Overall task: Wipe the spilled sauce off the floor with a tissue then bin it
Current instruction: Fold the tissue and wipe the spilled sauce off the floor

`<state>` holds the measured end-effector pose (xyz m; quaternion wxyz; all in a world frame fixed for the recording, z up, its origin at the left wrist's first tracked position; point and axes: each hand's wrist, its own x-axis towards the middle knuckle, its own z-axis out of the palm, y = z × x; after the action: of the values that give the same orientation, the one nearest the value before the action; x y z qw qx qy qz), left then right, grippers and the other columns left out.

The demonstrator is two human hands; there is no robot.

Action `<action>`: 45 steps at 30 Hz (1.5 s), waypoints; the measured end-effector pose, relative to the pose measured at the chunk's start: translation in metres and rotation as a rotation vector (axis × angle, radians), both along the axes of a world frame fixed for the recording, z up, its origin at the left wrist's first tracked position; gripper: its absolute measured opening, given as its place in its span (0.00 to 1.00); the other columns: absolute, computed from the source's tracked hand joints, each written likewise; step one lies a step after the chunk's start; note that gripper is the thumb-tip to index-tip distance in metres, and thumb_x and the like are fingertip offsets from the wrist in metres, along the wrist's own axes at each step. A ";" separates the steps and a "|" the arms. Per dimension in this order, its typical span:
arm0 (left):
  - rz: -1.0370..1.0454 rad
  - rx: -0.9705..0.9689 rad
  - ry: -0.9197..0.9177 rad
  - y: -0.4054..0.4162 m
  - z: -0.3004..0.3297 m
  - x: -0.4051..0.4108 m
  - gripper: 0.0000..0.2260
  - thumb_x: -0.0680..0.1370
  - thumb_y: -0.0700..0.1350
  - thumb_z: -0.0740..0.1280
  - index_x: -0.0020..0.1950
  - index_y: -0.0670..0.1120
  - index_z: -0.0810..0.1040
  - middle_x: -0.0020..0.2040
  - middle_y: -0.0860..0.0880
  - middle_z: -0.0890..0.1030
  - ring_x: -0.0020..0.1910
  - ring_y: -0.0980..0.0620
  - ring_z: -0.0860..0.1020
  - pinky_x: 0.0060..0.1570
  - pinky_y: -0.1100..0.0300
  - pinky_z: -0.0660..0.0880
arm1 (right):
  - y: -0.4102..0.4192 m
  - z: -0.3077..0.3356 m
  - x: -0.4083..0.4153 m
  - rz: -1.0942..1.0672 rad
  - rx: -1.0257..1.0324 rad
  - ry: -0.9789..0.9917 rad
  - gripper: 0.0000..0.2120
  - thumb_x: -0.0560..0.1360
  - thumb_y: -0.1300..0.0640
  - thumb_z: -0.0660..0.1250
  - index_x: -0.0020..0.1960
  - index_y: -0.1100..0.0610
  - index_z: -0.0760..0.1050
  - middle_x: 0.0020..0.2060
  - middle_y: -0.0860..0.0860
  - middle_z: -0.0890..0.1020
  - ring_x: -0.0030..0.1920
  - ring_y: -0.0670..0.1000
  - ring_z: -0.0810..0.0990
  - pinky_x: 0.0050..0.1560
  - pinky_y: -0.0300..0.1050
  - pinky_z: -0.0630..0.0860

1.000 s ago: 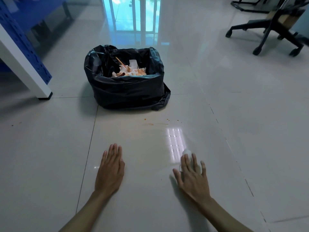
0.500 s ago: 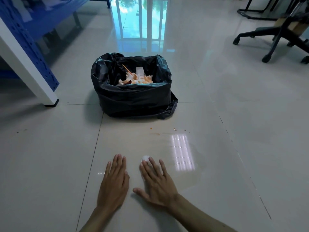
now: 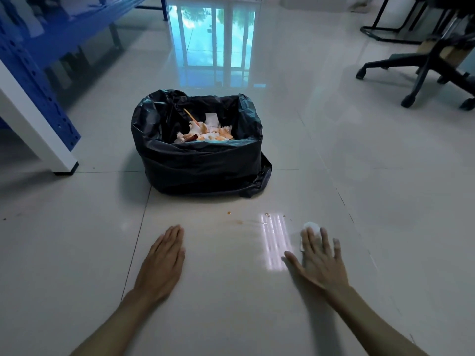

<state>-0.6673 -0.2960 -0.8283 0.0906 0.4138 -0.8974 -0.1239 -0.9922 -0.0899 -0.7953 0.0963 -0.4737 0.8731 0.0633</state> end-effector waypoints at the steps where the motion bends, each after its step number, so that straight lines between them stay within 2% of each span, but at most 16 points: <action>1: 0.003 0.018 0.009 -0.006 -0.001 -0.003 0.28 0.81 0.55 0.40 0.80 0.46 0.51 0.80 0.52 0.53 0.79 0.59 0.48 0.75 0.64 0.39 | -0.003 0.001 -0.005 -0.022 -0.009 -0.003 0.49 0.68 0.25 0.28 0.79 0.56 0.35 0.76 0.50 0.34 0.75 0.55 0.28 0.72 0.56 0.26; 5: 0.026 -0.001 0.037 -0.009 -0.004 -0.007 0.25 0.83 0.53 0.42 0.80 0.47 0.49 0.81 0.53 0.51 0.79 0.61 0.46 0.76 0.63 0.42 | -0.036 -0.005 -0.008 -0.068 -0.078 -0.050 0.48 0.70 0.26 0.29 0.80 0.56 0.37 0.79 0.52 0.39 0.76 0.54 0.29 0.75 0.57 0.32; 9: 0.040 0.032 0.076 -0.012 -0.009 -0.005 0.25 0.83 0.53 0.42 0.80 0.49 0.49 0.81 0.54 0.51 0.78 0.63 0.46 0.76 0.62 0.44 | -0.089 -0.009 0.018 -0.006 -0.137 -0.109 0.45 0.74 0.27 0.34 0.80 0.56 0.38 0.79 0.52 0.40 0.76 0.54 0.31 0.76 0.58 0.34; 15: 0.042 0.056 0.100 -0.013 -0.009 -0.006 0.25 0.83 0.53 0.41 0.80 0.51 0.48 0.80 0.56 0.50 0.78 0.64 0.45 0.76 0.62 0.45 | -0.166 -0.009 0.110 0.286 -0.217 -0.218 0.42 0.77 0.29 0.39 0.80 0.57 0.42 0.80 0.54 0.44 0.77 0.55 0.33 0.74 0.55 0.30; 19: 0.040 0.092 0.115 -0.015 -0.013 -0.004 0.25 0.82 0.54 0.41 0.80 0.51 0.50 0.80 0.56 0.50 0.78 0.64 0.47 0.77 0.61 0.47 | -0.176 -0.015 0.158 0.481 -0.226 -0.238 0.35 0.81 0.36 0.41 0.80 0.56 0.46 0.80 0.53 0.47 0.78 0.53 0.35 0.76 0.57 0.34; 23: 0.034 0.063 0.127 -0.012 -0.009 -0.005 0.24 0.82 0.52 0.42 0.79 0.51 0.50 0.80 0.56 0.52 0.78 0.65 0.47 0.77 0.60 0.50 | -0.157 -0.023 0.153 0.587 -0.313 -0.143 0.30 0.80 0.41 0.49 0.78 0.55 0.61 0.77 0.52 0.63 0.79 0.57 0.51 0.75 0.60 0.45; 25: 0.045 0.071 0.136 -0.012 -0.007 -0.005 0.24 0.82 0.53 0.41 0.79 0.52 0.50 0.80 0.56 0.52 0.78 0.65 0.47 0.77 0.61 0.49 | -0.146 -0.022 0.136 0.605 -0.317 -0.114 0.30 0.80 0.41 0.51 0.77 0.55 0.64 0.76 0.52 0.66 0.78 0.57 0.55 0.74 0.60 0.48; 27: 0.046 0.065 0.140 -0.010 -0.005 -0.005 0.24 0.83 0.52 0.42 0.79 0.52 0.50 0.80 0.56 0.53 0.78 0.65 0.48 0.77 0.62 0.48 | -0.130 -0.020 0.110 0.559 -0.315 -0.102 0.29 0.80 0.41 0.52 0.75 0.55 0.67 0.74 0.52 0.70 0.77 0.57 0.59 0.73 0.61 0.53; 29: 0.038 0.054 0.130 -0.010 -0.005 -0.006 0.24 0.83 0.52 0.42 0.79 0.50 0.51 0.80 0.56 0.53 0.78 0.64 0.48 0.77 0.62 0.47 | -0.111 -0.021 0.072 0.429 -0.273 -0.042 0.30 0.81 0.39 0.49 0.73 0.54 0.70 0.72 0.50 0.73 0.76 0.57 0.63 0.72 0.61 0.56; 31: 0.035 0.053 0.120 -0.009 -0.005 -0.006 0.24 0.83 0.52 0.41 0.79 0.50 0.51 0.80 0.55 0.53 0.78 0.64 0.47 0.77 0.62 0.46 | -0.087 -0.014 0.029 0.253 -0.126 0.012 0.37 0.79 0.34 0.38 0.76 0.53 0.65 0.75 0.49 0.68 0.77 0.56 0.57 0.74 0.60 0.49; 34: 0.036 0.050 0.090 -0.009 -0.007 -0.005 0.25 0.82 0.52 0.41 0.79 0.49 0.49 0.80 0.54 0.51 0.78 0.64 0.45 0.77 0.62 0.44 | -0.047 -0.007 -0.021 0.068 -0.002 0.018 0.49 0.67 0.29 0.20 0.80 0.52 0.44 0.79 0.47 0.45 0.78 0.54 0.37 0.74 0.57 0.35; 35: 0.038 0.048 0.078 -0.008 -0.007 -0.005 0.25 0.82 0.53 0.40 0.80 0.49 0.48 0.81 0.54 0.50 0.78 0.64 0.45 0.77 0.62 0.44 | -0.037 -0.004 -0.027 0.026 0.023 0.006 0.52 0.64 0.28 0.17 0.80 0.52 0.41 0.79 0.47 0.42 0.78 0.54 0.34 0.74 0.57 0.33; 37: 0.055 0.053 0.060 -0.004 -0.008 -0.005 0.26 0.82 0.54 0.40 0.80 0.48 0.48 0.81 0.53 0.49 0.78 0.62 0.44 0.76 0.63 0.41 | -0.026 0.000 -0.021 -0.026 0.013 0.006 0.52 0.64 0.27 0.18 0.80 0.53 0.40 0.79 0.48 0.41 0.77 0.53 0.33 0.74 0.57 0.33; 41: 0.036 0.062 0.021 0.009 -0.008 0.002 0.27 0.82 0.54 0.40 0.80 0.46 0.45 0.81 0.50 0.47 0.79 0.61 0.42 0.76 0.62 0.39 | -0.037 -0.001 0.012 -0.114 -0.051 -0.027 0.43 0.76 0.30 0.34 0.80 0.58 0.42 0.80 0.53 0.44 0.77 0.53 0.33 0.75 0.59 0.33; 45: 0.044 0.074 0.020 0.030 -0.005 0.015 0.26 0.82 0.54 0.39 0.80 0.48 0.42 0.81 0.52 0.44 0.78 0.61 0.40 0.76 0.62 0.40 | -0.067 -0.001 0.052 -0.001 -0.098 -0.071 0.43 0.77 0.29 0.37 0.80 0.58 0.43 0.80 0.53 0.45 0.78 0.54 0.34 0.74 0.60 0.31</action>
<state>-0.6527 -0.2655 -0.8335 0.0867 0.4352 -0.8819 -0.1592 -0.9404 -0.1566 -0.7966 0.1038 -0.4793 0.8715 0.0038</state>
